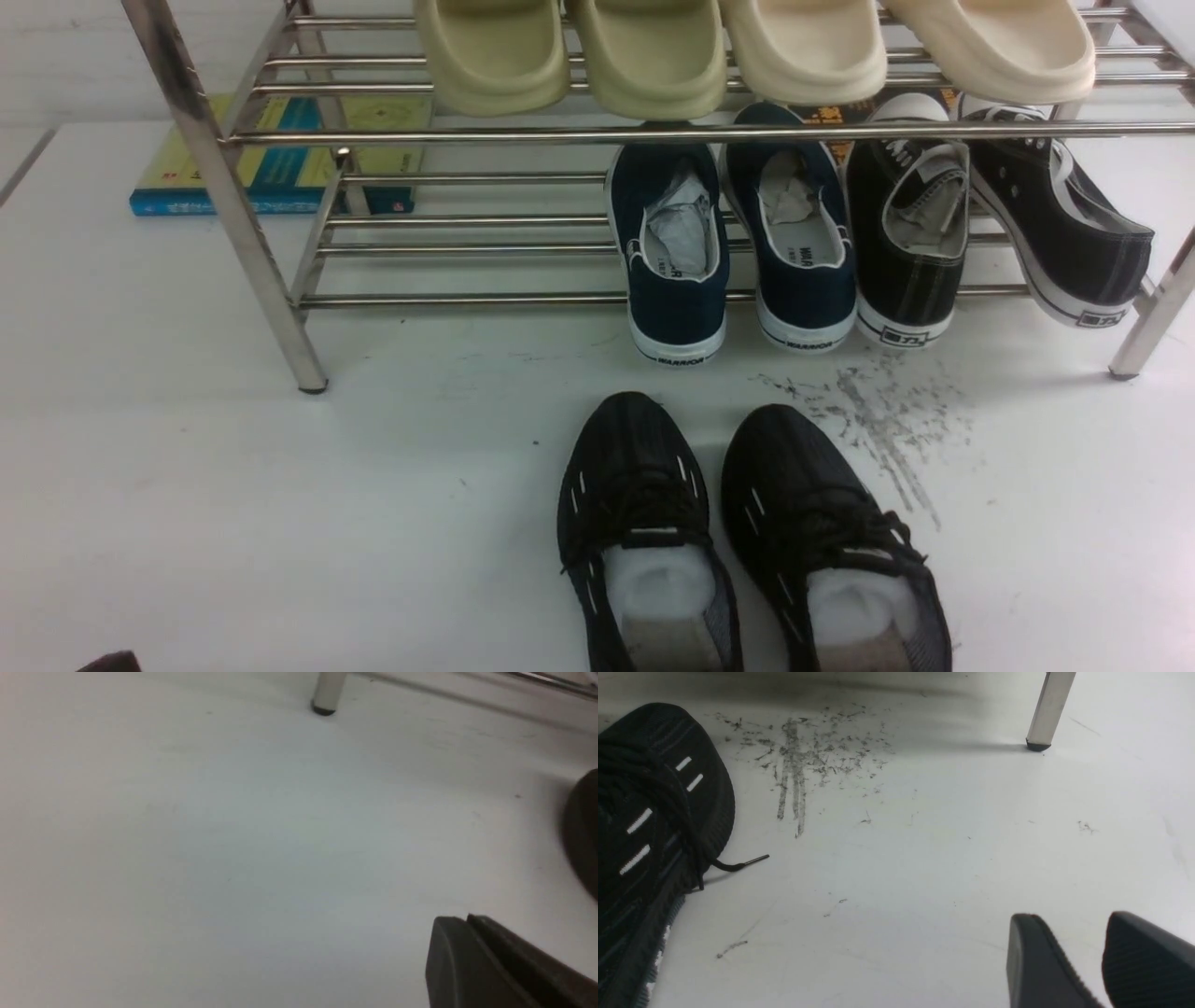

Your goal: Take the shoes off the shelf with your hand on the white table.

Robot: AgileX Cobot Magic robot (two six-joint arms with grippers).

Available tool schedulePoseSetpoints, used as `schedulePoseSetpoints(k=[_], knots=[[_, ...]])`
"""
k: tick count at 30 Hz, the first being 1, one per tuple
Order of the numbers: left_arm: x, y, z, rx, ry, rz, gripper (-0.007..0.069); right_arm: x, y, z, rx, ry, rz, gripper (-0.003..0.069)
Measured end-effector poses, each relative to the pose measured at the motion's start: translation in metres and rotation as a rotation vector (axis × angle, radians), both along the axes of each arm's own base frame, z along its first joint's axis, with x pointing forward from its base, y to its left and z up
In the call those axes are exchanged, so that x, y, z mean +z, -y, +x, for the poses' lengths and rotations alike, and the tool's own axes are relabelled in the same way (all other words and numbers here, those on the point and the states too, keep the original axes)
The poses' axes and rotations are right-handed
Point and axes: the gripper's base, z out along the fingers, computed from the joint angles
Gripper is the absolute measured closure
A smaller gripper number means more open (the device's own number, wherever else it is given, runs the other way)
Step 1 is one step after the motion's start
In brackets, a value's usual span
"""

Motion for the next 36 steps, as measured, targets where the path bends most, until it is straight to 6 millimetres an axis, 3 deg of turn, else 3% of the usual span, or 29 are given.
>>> schedulePoseSetpoints(k=[3,9,27,36], knots=[[-0.014,-0.003,-0.003,0.024,-0.003,0.027,0.0578,0.0,0.0,0.0,0.0,0.0,0.0,0.0418],[-0.009,-0.006,-0.005,0.035,0.11,0.069,0.0571,0.0,0.0,0.0,0.0,0.0,0.0,0.0418],[-0.01,-0.021,-0.006,0.314,0.101,0.092,0.0553,0.0,0.0,0.0,0.0,0.0,0.0,0.0418],[-0.01,-0.02,-0.006,0.319,0.1,0.053,0.055,0.0,0.0,0.0,0.0,0.0,0.0,0.0418]])
